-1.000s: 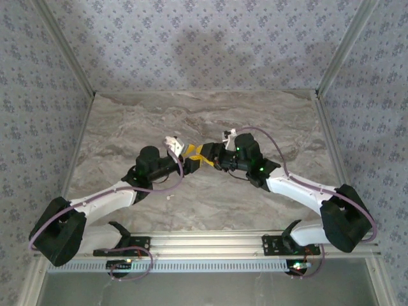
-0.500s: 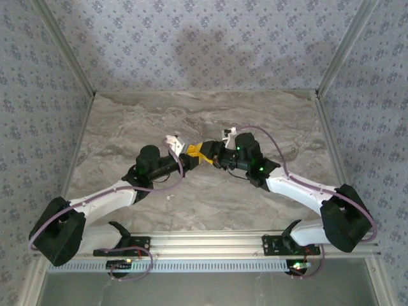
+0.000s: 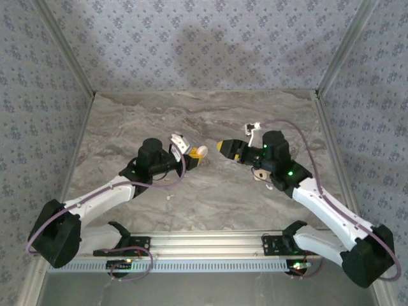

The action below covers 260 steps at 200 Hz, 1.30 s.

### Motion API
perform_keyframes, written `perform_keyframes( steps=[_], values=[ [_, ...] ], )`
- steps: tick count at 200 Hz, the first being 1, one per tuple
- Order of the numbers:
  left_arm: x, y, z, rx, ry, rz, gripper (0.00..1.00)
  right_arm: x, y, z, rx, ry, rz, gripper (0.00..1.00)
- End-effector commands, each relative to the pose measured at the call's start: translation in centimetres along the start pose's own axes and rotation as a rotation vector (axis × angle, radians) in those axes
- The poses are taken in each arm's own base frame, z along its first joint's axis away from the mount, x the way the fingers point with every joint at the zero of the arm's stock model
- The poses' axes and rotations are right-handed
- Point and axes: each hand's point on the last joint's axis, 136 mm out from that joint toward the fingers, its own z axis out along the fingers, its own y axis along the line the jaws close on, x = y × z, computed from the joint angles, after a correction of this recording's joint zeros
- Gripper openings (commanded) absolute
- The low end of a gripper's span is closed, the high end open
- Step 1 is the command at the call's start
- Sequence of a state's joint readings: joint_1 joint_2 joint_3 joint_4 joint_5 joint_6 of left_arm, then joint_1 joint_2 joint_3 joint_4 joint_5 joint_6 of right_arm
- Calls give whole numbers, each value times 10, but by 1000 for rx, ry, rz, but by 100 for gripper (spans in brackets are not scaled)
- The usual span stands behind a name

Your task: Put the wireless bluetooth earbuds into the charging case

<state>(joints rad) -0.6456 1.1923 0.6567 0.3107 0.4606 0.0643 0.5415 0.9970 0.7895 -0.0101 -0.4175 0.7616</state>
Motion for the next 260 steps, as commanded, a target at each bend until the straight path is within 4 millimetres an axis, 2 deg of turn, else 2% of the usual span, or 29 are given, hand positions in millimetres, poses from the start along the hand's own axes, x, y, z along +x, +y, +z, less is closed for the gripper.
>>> perform_keyframes(
  steps=[1, 19, 43, 66, 78, 104, 134, 162, 205, 212, 260],
  values=[
    [-6, -14, -3, 90, 50, 106, 20, 8, 0, -16, 13, 109, -312, 58],
    [-5, -22, -2, 148, 86, 139, 19, 9, 2, -21, 3, 162, -525, 57],
    [-4, -34, -4, 237, 130, 168, 19, 30, 12, -25, -118, 277, -894, 58],
    [-4, -44, -6, 305, 148, 188, 19, 44, 10, -22, -189, 357, -1143, 58],
    [-4, -47, -8, 324, 148, 197, 19, 45, 9, -17, -196, 394, -1223, 58],
    [-6, -50, -11, 341, 152, 215, 19, 59, 4, -6, -237, 516, -1305, 59],
    [-6, -52, -13, 347, 158, 226, 19, 69, 11, 10, -318, 541, -1348, 58],
    [-6, -53, -14, 355, 150, 225, 18, 79, 8, 21, -358, 567, -1341, 56],
    [-6, -55, -14, 366, 150, 223, 18, 84, 14, 26, -415, 556, -1326, 47],
    [-6, -55, -14, 367, 151, 222, 18, 75, 24, 27, -423, 525, -1344, 45],
    [-6, -56, -14, 371, 149, 219, 17, 76, 30, 27, -459, 518, -1329, 37]
  ],
)
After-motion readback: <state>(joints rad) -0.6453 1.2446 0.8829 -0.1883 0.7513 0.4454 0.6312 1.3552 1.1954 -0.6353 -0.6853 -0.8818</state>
